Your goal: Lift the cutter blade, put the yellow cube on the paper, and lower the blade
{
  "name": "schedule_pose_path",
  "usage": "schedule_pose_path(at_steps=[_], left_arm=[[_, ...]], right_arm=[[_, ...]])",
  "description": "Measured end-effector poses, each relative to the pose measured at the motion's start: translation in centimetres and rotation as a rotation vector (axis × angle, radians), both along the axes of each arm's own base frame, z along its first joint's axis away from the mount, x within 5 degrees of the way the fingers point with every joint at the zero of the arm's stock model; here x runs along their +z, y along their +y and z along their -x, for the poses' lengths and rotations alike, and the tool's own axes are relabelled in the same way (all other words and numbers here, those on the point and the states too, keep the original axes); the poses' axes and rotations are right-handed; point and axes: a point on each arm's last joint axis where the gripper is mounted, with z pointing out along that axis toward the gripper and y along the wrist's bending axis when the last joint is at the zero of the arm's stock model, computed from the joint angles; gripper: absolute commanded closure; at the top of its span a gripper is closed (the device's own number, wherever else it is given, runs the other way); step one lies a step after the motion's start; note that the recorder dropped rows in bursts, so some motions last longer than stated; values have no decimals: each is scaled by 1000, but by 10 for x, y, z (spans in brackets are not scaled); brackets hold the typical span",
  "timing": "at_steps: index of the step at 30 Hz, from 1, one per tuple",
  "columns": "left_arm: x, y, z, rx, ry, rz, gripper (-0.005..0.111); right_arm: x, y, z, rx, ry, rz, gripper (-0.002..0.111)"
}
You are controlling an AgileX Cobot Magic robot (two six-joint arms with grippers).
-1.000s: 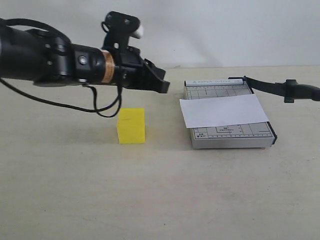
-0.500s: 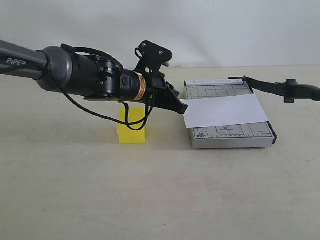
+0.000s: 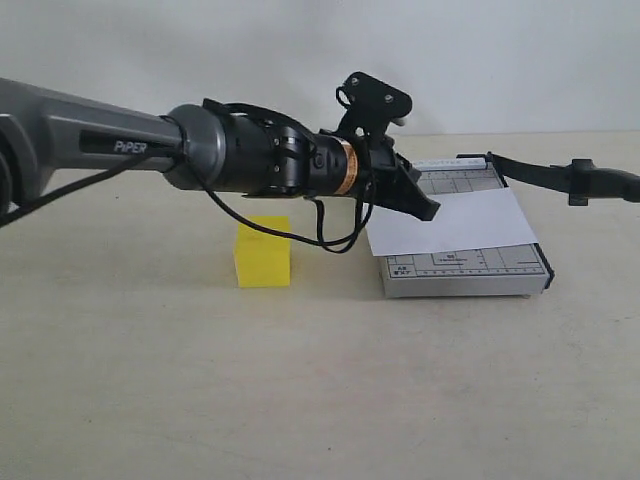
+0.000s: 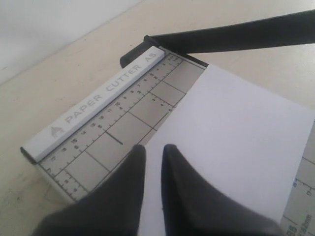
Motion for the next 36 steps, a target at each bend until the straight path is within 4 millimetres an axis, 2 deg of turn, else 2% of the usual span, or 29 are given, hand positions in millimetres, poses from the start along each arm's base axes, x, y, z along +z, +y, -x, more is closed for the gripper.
schedule_pose_path(at_steps=[8, 17, 36], left_arm=[[-14, -12, -6, 8, -7, -10, 93], [-22, -19, 1, -9, 1, -22, 93], [-44, -22, 4, -18, 28, -49, 93]], right_arm=[[0, 0, 0, 0, 0, 0, 109], [0, 5, 1, 56, 0, 1, 109], [0, 5, 1, 61, 0, 1, 109]])
